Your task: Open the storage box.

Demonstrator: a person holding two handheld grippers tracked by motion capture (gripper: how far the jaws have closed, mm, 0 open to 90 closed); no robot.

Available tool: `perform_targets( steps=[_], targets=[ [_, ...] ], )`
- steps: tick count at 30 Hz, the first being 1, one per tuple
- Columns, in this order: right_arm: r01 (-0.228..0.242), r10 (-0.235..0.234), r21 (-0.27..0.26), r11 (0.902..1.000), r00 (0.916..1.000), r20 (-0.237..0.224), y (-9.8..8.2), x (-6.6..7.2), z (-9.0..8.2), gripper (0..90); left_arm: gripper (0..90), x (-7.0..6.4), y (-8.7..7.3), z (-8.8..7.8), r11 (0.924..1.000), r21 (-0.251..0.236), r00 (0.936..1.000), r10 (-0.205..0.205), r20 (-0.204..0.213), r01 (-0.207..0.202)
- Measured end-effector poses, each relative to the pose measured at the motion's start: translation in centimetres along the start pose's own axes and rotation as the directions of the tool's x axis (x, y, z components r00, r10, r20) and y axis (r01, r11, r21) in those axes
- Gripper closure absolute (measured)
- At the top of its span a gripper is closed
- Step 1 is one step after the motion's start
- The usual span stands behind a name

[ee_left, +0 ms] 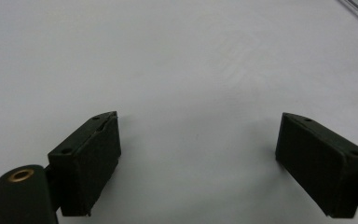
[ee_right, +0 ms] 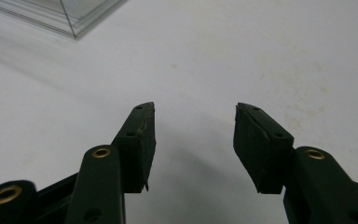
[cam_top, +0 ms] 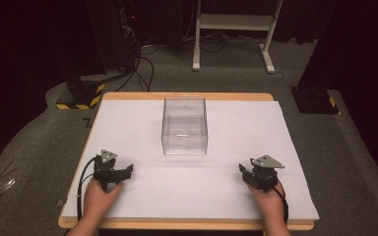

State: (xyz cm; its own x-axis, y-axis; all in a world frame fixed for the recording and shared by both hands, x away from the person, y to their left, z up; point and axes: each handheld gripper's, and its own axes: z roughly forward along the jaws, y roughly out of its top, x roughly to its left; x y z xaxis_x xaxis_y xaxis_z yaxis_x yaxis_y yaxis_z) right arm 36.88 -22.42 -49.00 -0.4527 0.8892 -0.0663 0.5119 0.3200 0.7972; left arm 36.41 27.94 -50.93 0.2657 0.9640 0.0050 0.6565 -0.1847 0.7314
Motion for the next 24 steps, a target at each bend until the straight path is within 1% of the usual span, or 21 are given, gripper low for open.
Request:
perform_targets(
  steps=[5, 10, 11, 14, 15, 18, 21, 24],
  targets=[
    [-0.007, 0.007, -0.023, 0.9997, 0.9998, -0.019, 0.5, 0.4, -0.3, 50.9, 14.0, 0.0, 0.0, 0.0, 1.0, 0.0, 1.0, -0.002, 0.0, 0.002],
    [0.015, -0.016, -0.036, 0.9992, 0.9994, -0.03, 0.8, 0.9, -0.5, 50.7, 14.0, 0.0, 0.0, 0.0, 1.0, 0.0, 1.0, -0.001, 0.0, 0.001],
    [0.022, -0.023, -0.043, 0.9988, 0.9988, -0.043, 0.9, 1.1, -0.5, 51.7, 14.0, 0.0, 0.0, 0.0, 1.0, 0.0, 1.0, 0.001, 0.0, -0.001],
    [0.031, -0.033, -0.045, 0.9985, 0.9981, -0.052, 0.9, 1.4, -0.5, 53.2, 14.0, 0.0, 0.0, 0.0, 1.0, 0.0, 1.0, 0.0, 0.0, 0.0],
    [0.037, -0.04, -0.039, 0.9986, 0.9961, -0.078, 0.8, 1.6, -0.4, 53.8, 14.0, 0.0, 0.0, 0.0, 1.0, 0.0, 1.0, 0.001, 0.0, -0.001],
    [0.032, -0.036, -0.035, 0.9989, 0.9936, -0.107, 0.8, 1.8, -0.2, 53.3, 14.0, 0.0, 0.0, 0.0, 1.0, 0.0, 1.0, 0.0, 0.0, 0.0],
    [0.058, -0.062, -0.042, 0.9975, 0.9906, -0.122, 0.9, 2.2, 0.0, 53.3, 14.0, 0.0, 0.0, 0.0, 1.0, 0.0, 1.0, 0.0, 0.0, 0.0],
    [0.081, -0.084, -0.028, 0.9963, 0.9878, -0.132, 1.0, 2.8, 0.2, 51.8, 14.0, 0.0, 0.0, 0.0, 1.0, 0.0, 1.0, 0.001, 0.0, -0.001]
  ],
)
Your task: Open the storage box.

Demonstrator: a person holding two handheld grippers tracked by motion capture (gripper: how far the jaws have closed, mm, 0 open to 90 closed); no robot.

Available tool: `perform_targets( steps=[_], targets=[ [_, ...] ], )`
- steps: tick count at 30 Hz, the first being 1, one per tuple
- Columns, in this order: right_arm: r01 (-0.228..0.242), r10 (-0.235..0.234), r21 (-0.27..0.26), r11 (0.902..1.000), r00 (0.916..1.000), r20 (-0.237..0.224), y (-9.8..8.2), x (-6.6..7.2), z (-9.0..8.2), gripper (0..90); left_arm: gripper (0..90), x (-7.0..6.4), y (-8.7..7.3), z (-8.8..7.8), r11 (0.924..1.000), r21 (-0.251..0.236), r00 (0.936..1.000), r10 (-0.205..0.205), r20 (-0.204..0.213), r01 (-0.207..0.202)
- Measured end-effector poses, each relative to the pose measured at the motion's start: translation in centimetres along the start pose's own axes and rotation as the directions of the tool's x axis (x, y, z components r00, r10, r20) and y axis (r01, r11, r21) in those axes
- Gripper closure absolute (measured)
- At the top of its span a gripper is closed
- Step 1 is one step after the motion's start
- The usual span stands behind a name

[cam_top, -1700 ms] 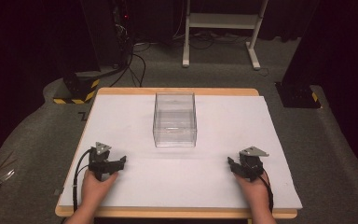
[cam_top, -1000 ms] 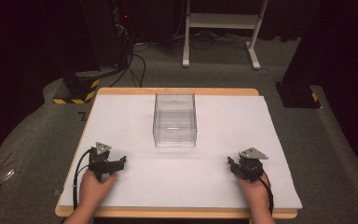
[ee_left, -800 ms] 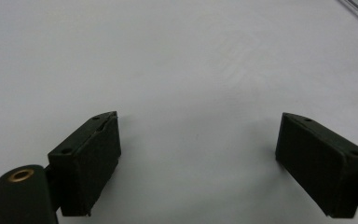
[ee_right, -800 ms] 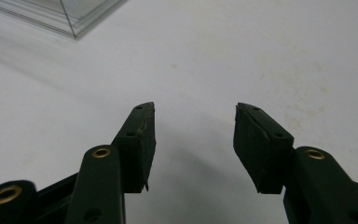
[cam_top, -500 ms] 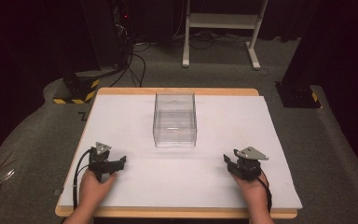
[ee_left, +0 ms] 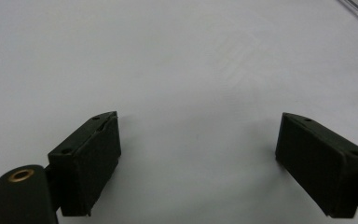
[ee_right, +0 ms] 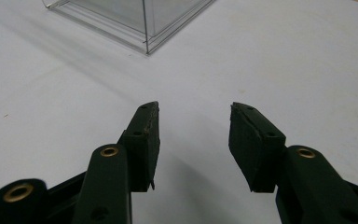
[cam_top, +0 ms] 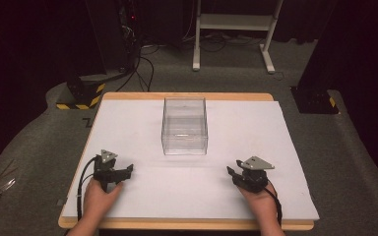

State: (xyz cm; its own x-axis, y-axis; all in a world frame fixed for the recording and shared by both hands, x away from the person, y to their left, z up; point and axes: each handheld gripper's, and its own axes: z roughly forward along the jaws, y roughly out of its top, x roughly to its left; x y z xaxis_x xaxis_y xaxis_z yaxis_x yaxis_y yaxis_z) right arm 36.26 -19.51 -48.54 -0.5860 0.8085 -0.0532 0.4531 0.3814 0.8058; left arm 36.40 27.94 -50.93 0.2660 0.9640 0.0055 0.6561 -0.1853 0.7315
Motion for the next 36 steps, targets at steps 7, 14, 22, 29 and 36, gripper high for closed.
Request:
perform_targets(
  steps=[7, 14, 22, 29, 36],
  targets=[
    [0.015, -0.015, 0.003, 0.9999, 0.9995, -0.029, 0.4, 1.4, 0.6, 52.7, 14.0, 0.0, 0.0, 0.0, 1.0, 0.0, 1.0, -0.002, 0.0, 0.002],
    [0.028, -0.029, -0.021, 0.9994, 0.999, -0.034, 1.1, 2.6, 1.0, 51.7, 14.0, 0.0, 0.0, 0.0, 1.0, 0.0, 1.0, -0.002, 0.0, 0.002],
    [0.036, -0.039, -0.04, 0.9985, 0.9968, -0.07, 2.4, 4.3, 1.4, 49.3, 14.0, 0.0, 0.0, 0.0, 1.0, 0.0, 1.0, -0.001, 0.0, 0.001],
    [-0.005, -0.002, -0.054, 0.9986, 0.9915, -0.13, 3.4, 4.4, 1.6, 48.9, 14.0, 0.0, 0.0, 0.0, 1.0, 0.0, 1.0, -0.001, 0.0, 0.001],
    [-0.009, -0.001, -0.067, 0.9977, 0.9872, -0.159, 4.6, 4.5, 2.2, 53.2, 14.0, 0.0, 0.0, 0.0, 1.0, 0.0, 1.0, 0.0, 0.0, 0.0]
  ],
)
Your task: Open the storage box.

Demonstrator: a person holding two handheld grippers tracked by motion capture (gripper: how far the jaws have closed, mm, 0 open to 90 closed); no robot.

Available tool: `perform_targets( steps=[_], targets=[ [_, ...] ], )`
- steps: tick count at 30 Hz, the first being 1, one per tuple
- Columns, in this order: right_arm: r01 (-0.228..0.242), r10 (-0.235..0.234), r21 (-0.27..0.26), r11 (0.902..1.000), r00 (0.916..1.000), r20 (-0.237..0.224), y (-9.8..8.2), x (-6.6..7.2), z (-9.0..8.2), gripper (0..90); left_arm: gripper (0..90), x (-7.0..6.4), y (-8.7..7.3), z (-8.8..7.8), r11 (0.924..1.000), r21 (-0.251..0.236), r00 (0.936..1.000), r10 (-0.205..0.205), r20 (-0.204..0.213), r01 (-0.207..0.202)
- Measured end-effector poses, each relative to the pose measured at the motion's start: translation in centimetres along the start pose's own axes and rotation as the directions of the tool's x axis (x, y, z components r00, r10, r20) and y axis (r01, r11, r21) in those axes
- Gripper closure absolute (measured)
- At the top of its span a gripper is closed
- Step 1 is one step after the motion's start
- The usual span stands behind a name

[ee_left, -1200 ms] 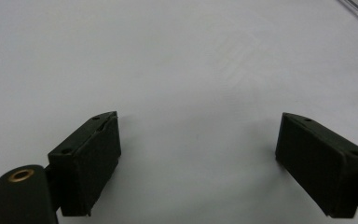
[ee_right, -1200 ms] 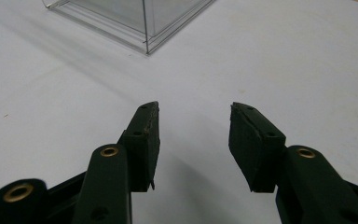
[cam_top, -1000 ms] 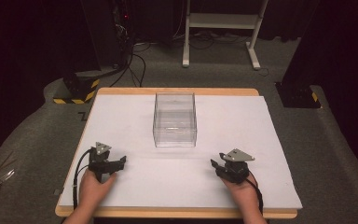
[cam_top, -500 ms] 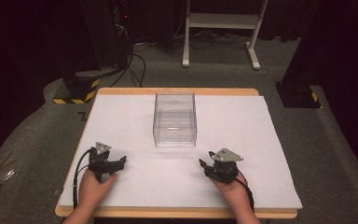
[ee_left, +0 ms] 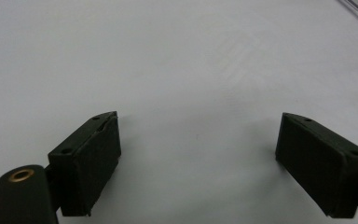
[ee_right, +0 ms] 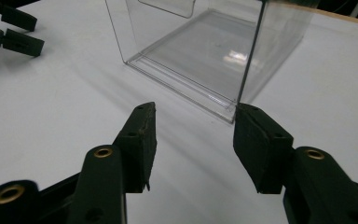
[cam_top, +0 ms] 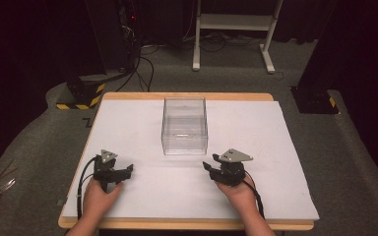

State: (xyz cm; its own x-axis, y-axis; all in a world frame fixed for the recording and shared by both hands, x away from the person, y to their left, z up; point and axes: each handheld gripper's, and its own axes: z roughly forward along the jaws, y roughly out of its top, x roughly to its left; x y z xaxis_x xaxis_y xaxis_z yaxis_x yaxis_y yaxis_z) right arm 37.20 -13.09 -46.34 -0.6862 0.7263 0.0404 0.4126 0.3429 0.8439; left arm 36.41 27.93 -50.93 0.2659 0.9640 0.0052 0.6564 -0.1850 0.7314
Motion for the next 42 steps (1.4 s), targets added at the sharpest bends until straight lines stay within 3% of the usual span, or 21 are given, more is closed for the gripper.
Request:
perform_targets(
  steps=[9, 22, 37, 42],
  targets=[
    [0.026, -0.026, -0.017, 0.9995, 0.9996, -0.011, 1.0, 0.5, 1.1, 49.8, 14.0, 0.0, 0.0, 0.0, 1.0, 0.0, 1.0, -0.002, 0.0, 0.002],
    [0.023, -0.024, -0.031, 0.9992, 0.9997, -0.01, 2.3, 0.8, 3.1, 51.2, 14.0, 0.0, 0.0, 0.0, 1.0, 0.0, 1.0, 0.0, 0.0, 0.0],
    [0.008, -0.009, -0.043, 0.9991, 0.9998, -0.02, 3.2, 0.6, 4.4, 51.4, 14.0, 0.0, 0.0, 0.0, 1.0, 0.0, 1.0, 0.0, 0.0, 0.0],
    [-0.01, 0.007, -0.06, 0.9982, 0.9989, -0.045, 3.7, 0.4, 5.0, 53.6, 14.0, 0.0, 0.0, 0.0, 1.0, 0.0, 1.0, 0.0, 0.0, 0.0]
  ],
)
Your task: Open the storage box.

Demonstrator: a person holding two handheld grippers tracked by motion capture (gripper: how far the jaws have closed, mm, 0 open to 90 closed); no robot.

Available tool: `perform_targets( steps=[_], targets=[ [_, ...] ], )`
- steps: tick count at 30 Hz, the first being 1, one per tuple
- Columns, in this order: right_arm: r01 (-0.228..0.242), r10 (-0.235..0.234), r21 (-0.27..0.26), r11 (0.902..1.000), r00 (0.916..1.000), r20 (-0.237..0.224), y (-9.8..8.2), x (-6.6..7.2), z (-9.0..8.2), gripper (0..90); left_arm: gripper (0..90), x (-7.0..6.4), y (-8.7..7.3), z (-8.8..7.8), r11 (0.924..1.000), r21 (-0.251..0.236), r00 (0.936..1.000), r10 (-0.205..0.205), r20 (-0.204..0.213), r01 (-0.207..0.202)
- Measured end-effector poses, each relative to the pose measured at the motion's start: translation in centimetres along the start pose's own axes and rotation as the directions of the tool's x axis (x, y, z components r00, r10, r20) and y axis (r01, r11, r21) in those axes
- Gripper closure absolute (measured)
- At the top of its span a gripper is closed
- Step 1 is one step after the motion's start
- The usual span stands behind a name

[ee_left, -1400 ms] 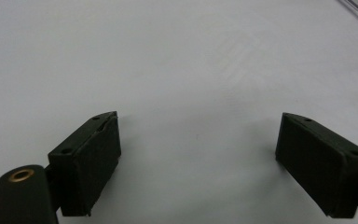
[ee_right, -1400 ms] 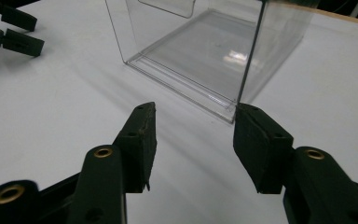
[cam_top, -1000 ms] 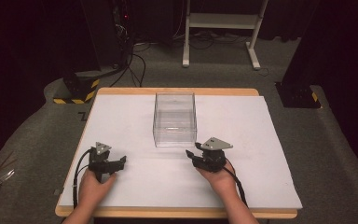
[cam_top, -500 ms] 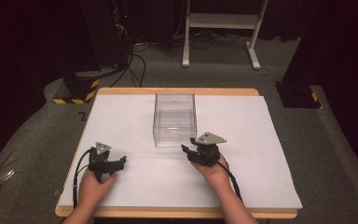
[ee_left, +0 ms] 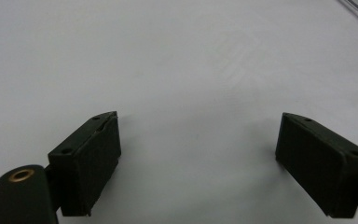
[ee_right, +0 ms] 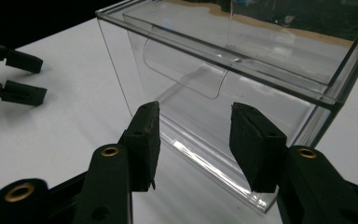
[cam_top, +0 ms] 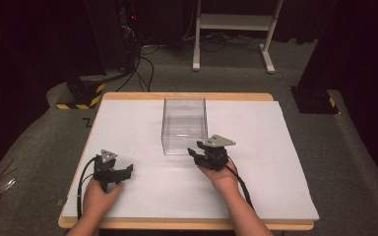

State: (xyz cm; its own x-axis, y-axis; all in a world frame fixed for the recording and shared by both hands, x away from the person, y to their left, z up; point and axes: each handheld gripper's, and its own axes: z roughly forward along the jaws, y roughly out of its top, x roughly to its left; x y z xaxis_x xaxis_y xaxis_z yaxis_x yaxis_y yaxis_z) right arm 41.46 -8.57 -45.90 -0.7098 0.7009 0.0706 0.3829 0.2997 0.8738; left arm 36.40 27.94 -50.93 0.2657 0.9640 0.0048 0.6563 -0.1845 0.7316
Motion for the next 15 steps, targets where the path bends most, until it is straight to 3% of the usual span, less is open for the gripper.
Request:
perform_targets(
  steps=[3, 15],
  targets=[
    [-0.028, 0.028, -0.009, 0.9996, 0.9994, -0.02, 0.2, -0.4, 0.4, 56.1, 14.0, 0.0, 0.0, 0.0, 1.0, 0.0, 1.0, 0.0, 0.0, 0.0],
    [-0.039, 0.037, -0.024, 0.9989, 0.9965, -0.074, 0.6, -1.4, 1.6, 67.3, 14.0, 0.0, 0.0, 0.0, 1.0, 0.0, 1.0, 0.0, 0.0, 0.0]
  ],
)
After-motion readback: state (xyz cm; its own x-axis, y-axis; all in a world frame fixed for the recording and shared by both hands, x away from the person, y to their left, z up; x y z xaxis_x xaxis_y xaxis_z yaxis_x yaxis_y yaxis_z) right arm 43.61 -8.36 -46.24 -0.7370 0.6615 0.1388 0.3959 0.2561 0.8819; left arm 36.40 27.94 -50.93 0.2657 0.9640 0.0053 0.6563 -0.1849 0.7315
